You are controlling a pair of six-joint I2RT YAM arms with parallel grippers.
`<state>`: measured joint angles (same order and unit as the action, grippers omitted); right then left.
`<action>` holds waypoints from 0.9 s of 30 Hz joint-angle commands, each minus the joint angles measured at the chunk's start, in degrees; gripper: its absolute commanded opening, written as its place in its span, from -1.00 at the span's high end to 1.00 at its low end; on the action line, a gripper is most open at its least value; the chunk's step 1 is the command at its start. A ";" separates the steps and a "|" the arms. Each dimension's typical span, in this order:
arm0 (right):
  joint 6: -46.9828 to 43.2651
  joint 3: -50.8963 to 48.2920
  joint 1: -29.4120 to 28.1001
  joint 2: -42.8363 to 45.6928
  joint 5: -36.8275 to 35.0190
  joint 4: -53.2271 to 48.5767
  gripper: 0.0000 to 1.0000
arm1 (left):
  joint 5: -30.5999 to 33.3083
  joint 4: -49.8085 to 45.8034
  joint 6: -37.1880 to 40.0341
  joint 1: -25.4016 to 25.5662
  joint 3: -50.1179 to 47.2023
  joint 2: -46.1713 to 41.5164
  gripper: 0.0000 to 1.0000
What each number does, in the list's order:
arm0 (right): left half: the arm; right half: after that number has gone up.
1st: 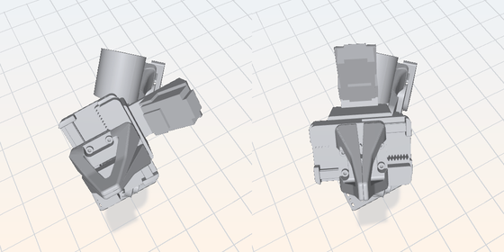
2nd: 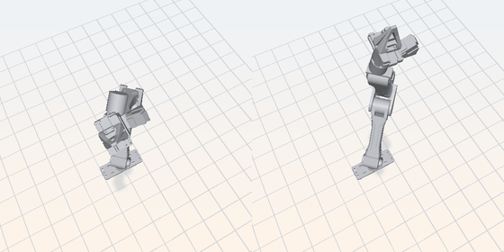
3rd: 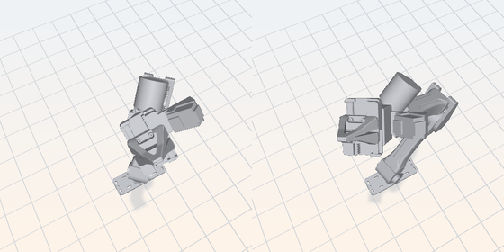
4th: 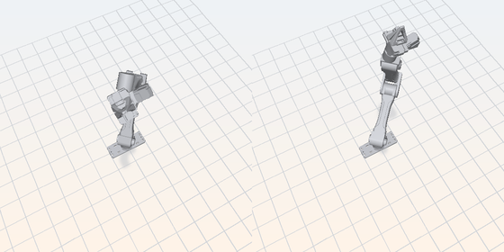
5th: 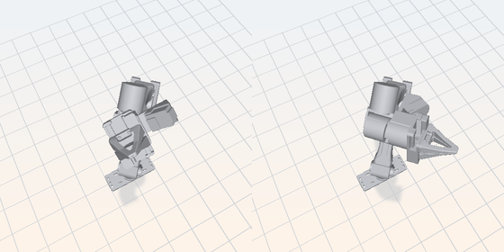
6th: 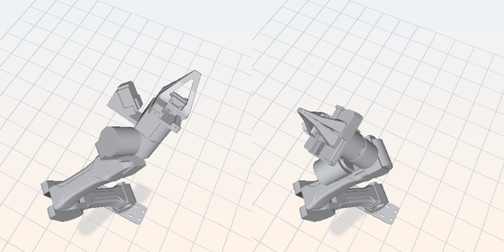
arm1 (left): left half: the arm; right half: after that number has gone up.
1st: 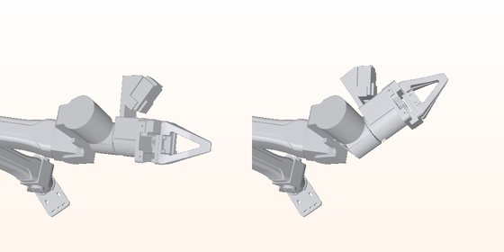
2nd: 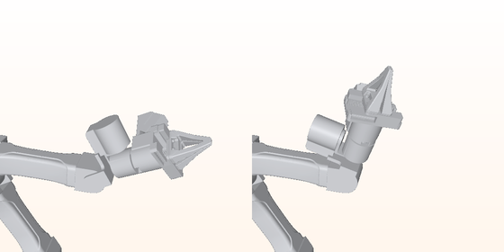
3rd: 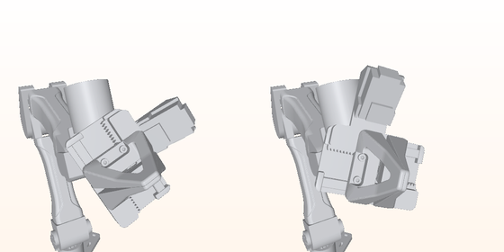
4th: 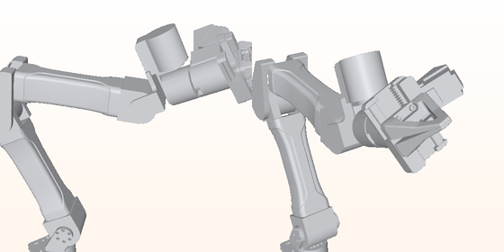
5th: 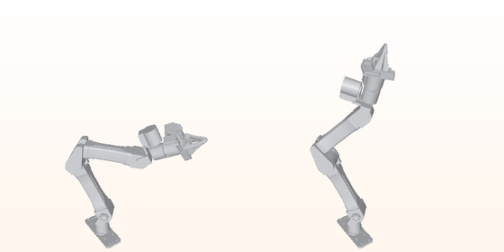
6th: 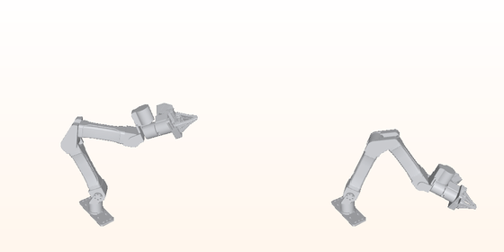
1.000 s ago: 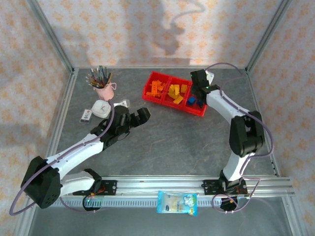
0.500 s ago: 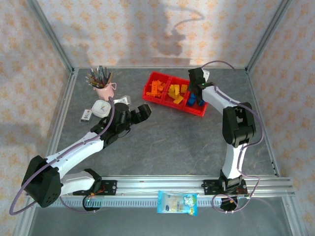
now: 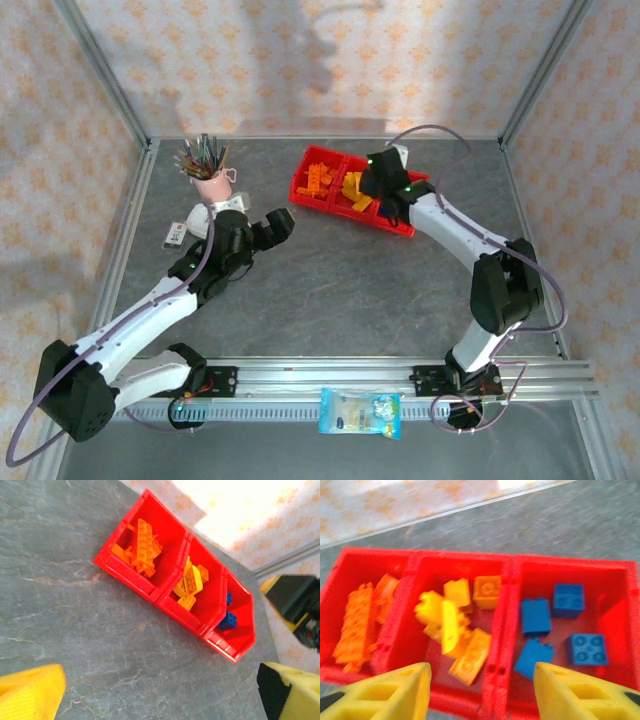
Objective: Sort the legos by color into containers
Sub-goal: Pick up the lego from the bottom-left of the table.
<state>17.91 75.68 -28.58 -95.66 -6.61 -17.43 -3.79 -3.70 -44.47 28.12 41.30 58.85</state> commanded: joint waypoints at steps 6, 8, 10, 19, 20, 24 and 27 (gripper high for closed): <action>-1.12 -5.25 -11.39 1.39 3.60 4.72 -0.24 | 2.14 -9.78 -0.36 -5.26 -4.07 -10.23 -0.98; -1.20 -5.81 -14.01 0.06 5.99 6.62 -0.26 | 2.85 -12.74 -0.23 -6.52 -4.34 -12.64 -0.98; -1.29 -6.03 -17.09 -1.73 7.74 8.56 -0.30 | 3.73 -15.59 -0.18 -7.37 -4.24 -14.41 -0.98; -3.09 1.07 -27.70 -14.15 15.86 14.64 -0.43 | 11.68 -27.28 -3.80 -9.21 -3.34 -21.04 -0.98; -3.64 2.52 -28.76 -15.73 16.15 15.00 -0.44 | 12.24 -28.29 -4.02 -9.47 -3.01 -21.67 -0.98; -4.04 6.36 -31.77 -20.64 18.19 17.86 -0.49 | 15.03 -32.94 -3.92 -10.65 0.28 -21.31 -0.98; -4.96 9.88 -34.08 -24.66 17.59 18.99 -0.51 | 15.59 -34.19 -2.50 -12.67 2.58 -19.71 -0.98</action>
<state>14.68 82.19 -61.12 -117.82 10.37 -2.00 8.49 -33.65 -47.68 16.88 40.73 38.35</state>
